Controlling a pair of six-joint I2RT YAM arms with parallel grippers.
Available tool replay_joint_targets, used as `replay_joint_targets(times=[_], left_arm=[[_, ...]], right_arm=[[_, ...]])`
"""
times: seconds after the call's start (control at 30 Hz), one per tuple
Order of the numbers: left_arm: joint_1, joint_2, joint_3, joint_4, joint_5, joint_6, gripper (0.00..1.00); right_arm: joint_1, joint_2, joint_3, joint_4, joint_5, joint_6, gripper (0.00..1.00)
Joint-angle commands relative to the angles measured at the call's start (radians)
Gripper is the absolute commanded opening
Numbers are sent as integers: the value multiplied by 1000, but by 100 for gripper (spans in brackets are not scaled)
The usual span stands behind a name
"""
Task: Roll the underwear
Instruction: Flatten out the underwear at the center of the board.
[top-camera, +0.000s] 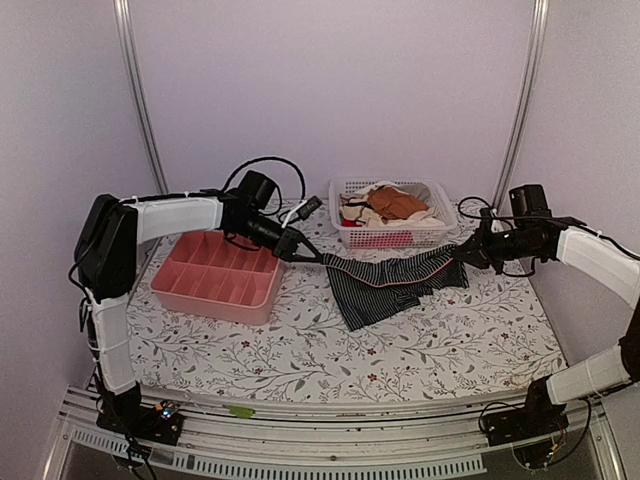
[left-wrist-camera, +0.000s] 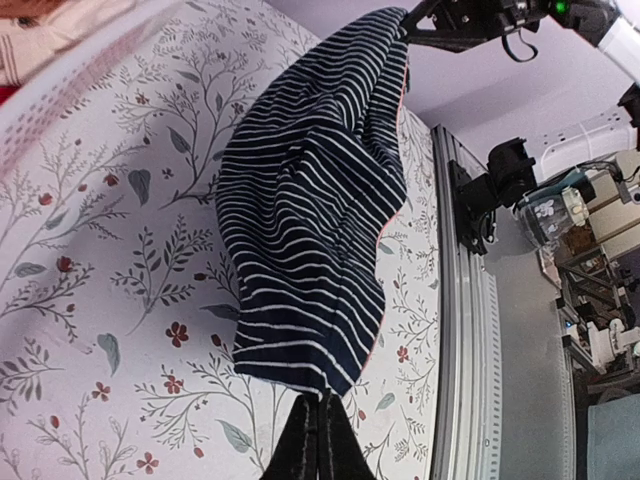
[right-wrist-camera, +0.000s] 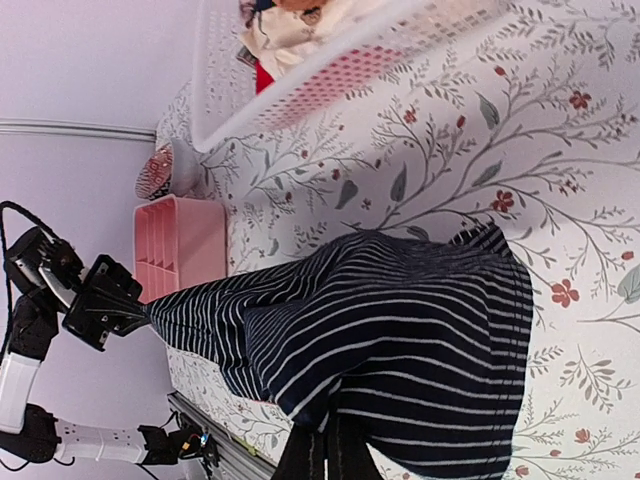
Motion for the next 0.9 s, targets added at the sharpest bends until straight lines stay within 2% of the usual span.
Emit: replay_joint_targets(times=[0.0, 0.1, 0.23, 0.4, 0.5, 0.63, 0.73, 0.77, 0.8, 0.83, 0.87], left_arm=[[35, -49, 96, -21, 16, 15, 0], [39, -94, 130, -83, 19, 67, 0], [39, -142, 102, -174, 31, 139, 0], [39, -298, -49, -283, 93, 226, 0], [38, -373, -122, -351, 129, 264, 0], [46, -358, -91, -324, 137, 196, 0], [66, -215, 51, -194, 122, -32, 0], [81, -158, 111, -139, 81, -110, 0], [99, -96, 174, -97, 63, -170, 14], [119, -27, 254, -86, 46, -180, 33], [125, 25, 339, -113, -2, -156, 42]], right_arm=[[-18, 4, 124, 25, -59, -4, 0], [-20, 1, 144, 13, -82, -22, 0], [-21, -55, 88, 0, -170, -23, 0], [-13, -285, -60, -52, -285, 49, 0], [0, -430, -135, -72, -366, 153, 0], [11, -474, -177, -43, -366, 301, 0], [-36, -333, -174, 4, -291, 399, 1], [-75, -270, -172, 14, -277, 426, 25], [-130, -217, -174, 60, -282, 450, 43], [-161, -169, -171, 111, -286, 491, 56], [-183, -135, -160, 176, -281, 516, 70]])
